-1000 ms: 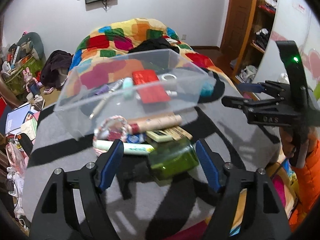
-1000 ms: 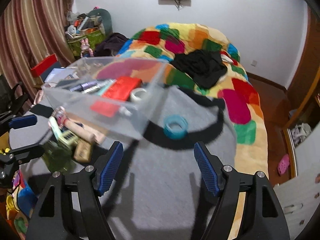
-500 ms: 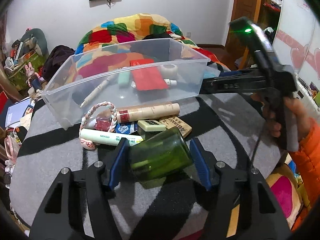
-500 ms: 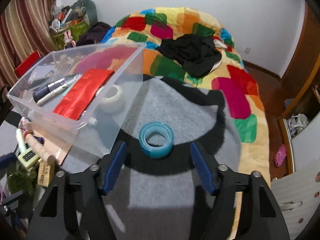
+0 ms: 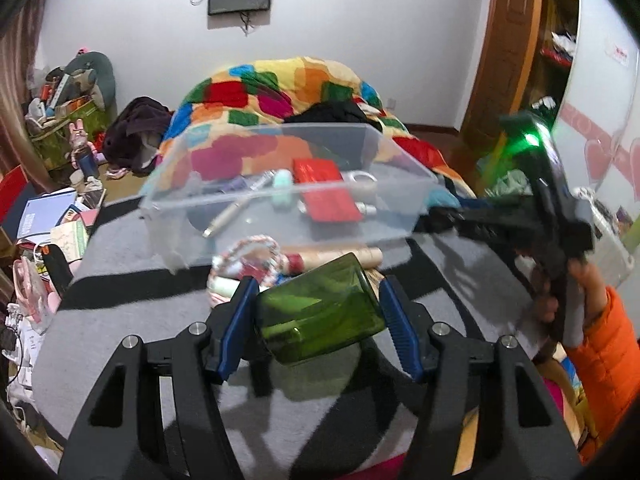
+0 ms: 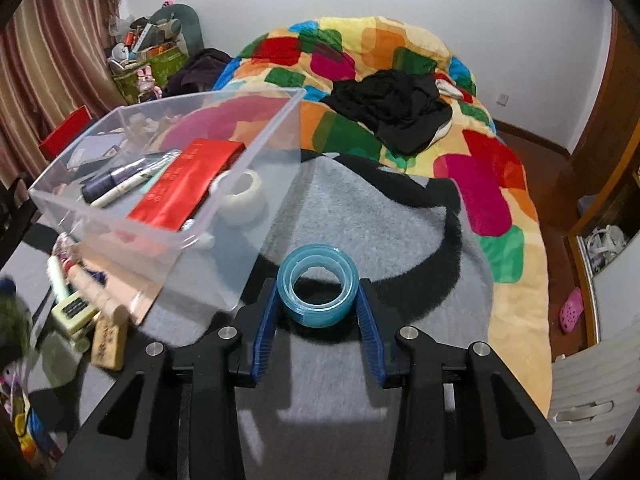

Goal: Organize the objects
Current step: 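Grasp the green bottle with the left tool while the right tool grasps the blue tape roll, then carry the green bottle and blue tape into the clear box and release both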

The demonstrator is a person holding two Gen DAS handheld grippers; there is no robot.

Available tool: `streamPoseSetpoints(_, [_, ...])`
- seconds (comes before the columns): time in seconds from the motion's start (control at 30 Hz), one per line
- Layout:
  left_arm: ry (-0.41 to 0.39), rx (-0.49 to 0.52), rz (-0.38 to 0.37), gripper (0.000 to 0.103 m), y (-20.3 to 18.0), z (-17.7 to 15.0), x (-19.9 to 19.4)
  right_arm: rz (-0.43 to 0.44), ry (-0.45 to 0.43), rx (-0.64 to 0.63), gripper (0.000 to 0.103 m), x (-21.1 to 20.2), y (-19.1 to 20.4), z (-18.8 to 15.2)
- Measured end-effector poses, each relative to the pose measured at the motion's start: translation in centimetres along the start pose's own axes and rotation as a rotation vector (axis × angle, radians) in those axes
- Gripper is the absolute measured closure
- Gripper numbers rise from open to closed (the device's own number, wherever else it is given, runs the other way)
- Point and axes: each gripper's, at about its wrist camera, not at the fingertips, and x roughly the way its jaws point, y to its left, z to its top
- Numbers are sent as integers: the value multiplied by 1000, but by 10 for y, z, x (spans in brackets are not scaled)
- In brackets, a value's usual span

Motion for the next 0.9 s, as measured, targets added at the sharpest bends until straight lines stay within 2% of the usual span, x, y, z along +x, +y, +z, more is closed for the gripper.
streamPoseSetpoints(0.33, [-65,-42,53,41,23,25,-12,59,-118,-22,68,-59,15,-11])
streamPoseSetpoints(0.5, [-95,-38,90,41,31,42,-14,113,-172,-34,68,-79,28,-4])
streamPoseSetpoints(0.67, [-101,-41,107,41,39,59,-8,158,-200,-61,68,-84,48,5])
streamPoseSetpoints(0.9, [-88,-39,121,41,46,72,10,178,-188,-78,68,-69,66,21])
